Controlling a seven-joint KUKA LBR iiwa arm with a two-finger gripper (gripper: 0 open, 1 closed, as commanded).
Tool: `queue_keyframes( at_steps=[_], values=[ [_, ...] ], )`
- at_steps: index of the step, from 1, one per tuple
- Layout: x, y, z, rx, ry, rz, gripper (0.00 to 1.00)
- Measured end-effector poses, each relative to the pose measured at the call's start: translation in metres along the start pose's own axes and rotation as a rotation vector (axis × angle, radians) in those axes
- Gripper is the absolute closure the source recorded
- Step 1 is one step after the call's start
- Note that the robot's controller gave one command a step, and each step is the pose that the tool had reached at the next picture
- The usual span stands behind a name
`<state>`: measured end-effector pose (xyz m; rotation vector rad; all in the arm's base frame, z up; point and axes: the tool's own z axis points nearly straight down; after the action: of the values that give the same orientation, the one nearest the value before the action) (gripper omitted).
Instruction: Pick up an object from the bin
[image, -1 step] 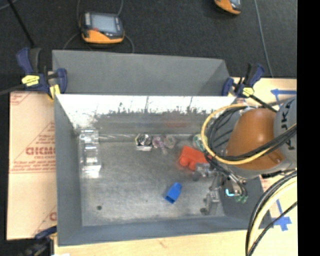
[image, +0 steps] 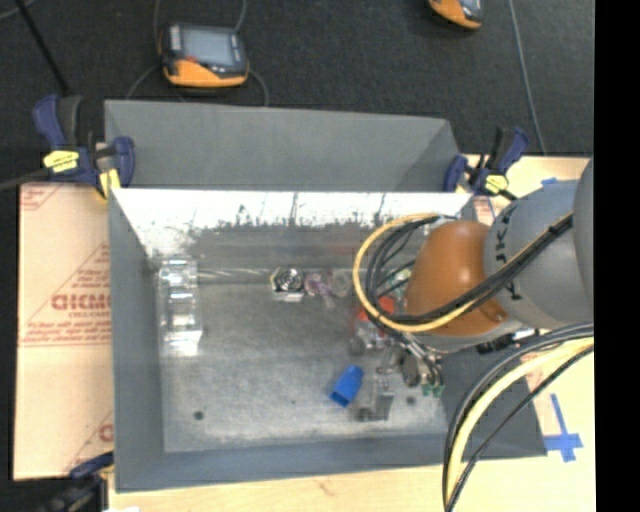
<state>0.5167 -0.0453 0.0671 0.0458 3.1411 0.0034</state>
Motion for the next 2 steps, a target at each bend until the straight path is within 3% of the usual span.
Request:
queue_keyframes(
  at_steps=[1, 2],
  values=[
    [0.0411, 0.0356, -0.0056, 0.005, -0.020, -0.163, 0.00],
    [0.0427, 0.0354, -0.0048, 0.005, -0.013, -0.165, 1.00]
  ],
)
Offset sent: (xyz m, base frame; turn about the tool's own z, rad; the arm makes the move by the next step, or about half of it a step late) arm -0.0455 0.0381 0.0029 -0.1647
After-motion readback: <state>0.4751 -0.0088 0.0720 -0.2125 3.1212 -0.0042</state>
